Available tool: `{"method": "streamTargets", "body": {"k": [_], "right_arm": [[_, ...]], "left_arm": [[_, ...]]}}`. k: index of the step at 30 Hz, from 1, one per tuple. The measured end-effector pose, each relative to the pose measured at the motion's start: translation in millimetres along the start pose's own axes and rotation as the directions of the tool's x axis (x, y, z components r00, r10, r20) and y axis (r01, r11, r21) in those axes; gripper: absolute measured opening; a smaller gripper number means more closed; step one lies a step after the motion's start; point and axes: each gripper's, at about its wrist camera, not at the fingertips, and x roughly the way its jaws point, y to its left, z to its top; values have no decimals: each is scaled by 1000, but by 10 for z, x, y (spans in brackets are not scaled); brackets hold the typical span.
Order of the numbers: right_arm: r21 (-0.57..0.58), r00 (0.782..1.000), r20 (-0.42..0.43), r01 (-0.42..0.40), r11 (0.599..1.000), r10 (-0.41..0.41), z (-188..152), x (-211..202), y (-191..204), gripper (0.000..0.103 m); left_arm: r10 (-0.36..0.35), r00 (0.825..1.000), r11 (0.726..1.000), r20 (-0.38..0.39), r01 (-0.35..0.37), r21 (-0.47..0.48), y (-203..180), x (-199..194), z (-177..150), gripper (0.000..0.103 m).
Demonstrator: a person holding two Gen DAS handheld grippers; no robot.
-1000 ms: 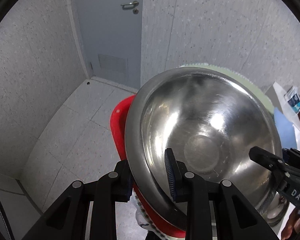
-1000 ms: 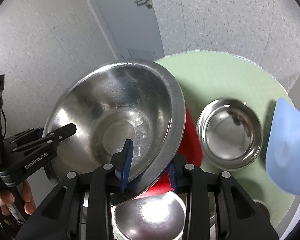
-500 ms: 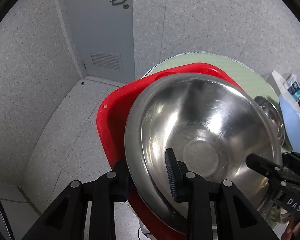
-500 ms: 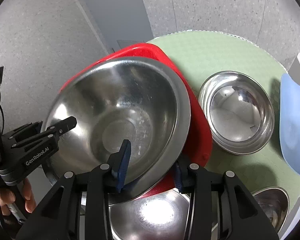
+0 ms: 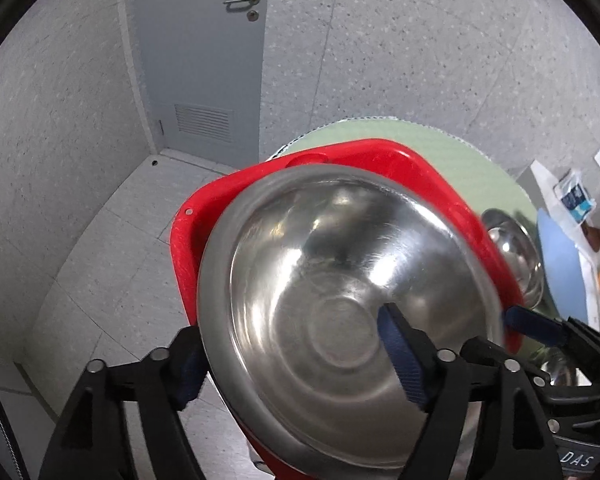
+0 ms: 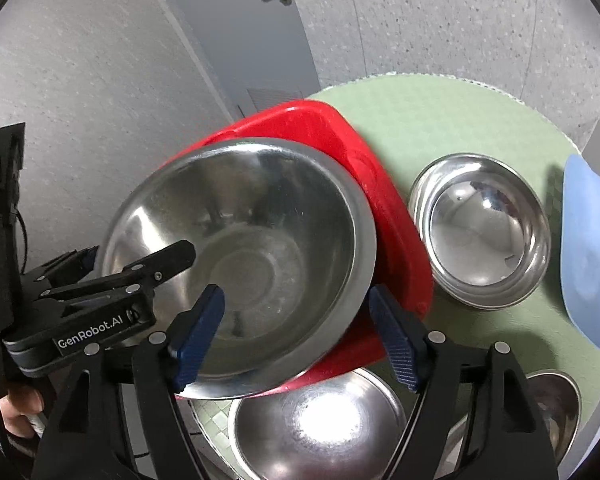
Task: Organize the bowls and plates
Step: 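Grasp the edge of the light blue plate with the right gripper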
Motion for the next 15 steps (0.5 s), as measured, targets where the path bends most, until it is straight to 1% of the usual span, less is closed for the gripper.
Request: {"method": "streamTargets", "body": {"k": [1, 4, 6, 9, 10, 11, 12, 15], "right_arm": [[3, 1000, 5, -7, 1000, 7, 4, -36, -12, 77], [8, 1000, 24, -15, 1000, 15, 5, -131, -70, 77], [14, 999, 38, -21, 1000, 20, 11, -195, -128, 77], [23, 998, 66, -22, 999, 21, 9, -339, -268, 77], [27, 997, 79, -25, 999, 22, 18, -403, -340, 77], [31, 996, 89, -26, 999, 23, 26, -452, -393, 77], [35, 995, 99, -25, 999, 21, 38, -502, -448, 77], [53, 991, 135, -20, 998, 12, 48, -699, -693, 77]], "left_arm": [[10, 1000, 1000, 6, -10, -3, -10, -34, -4, 80], [41, 999, 999, 23, -41, -10, -56, -138, -34, 83], [86, 995, 996, 40, -85, -23, -109, -238, -68, 85], [168, 982, 986, 91, -166, -32, -236, -412, -89, 92], [203, 972, 979, 114, -200, -39, -309, -485, -89, 92], [217, 967, 976, 132, -213, -43, -371, -530, -92, 92], [216, 965, 976, 150, -212, -43, -450, -581, -87, 93], [160, 970, 987, 183, -161, -8, -829, -676, -64, 95]]}}
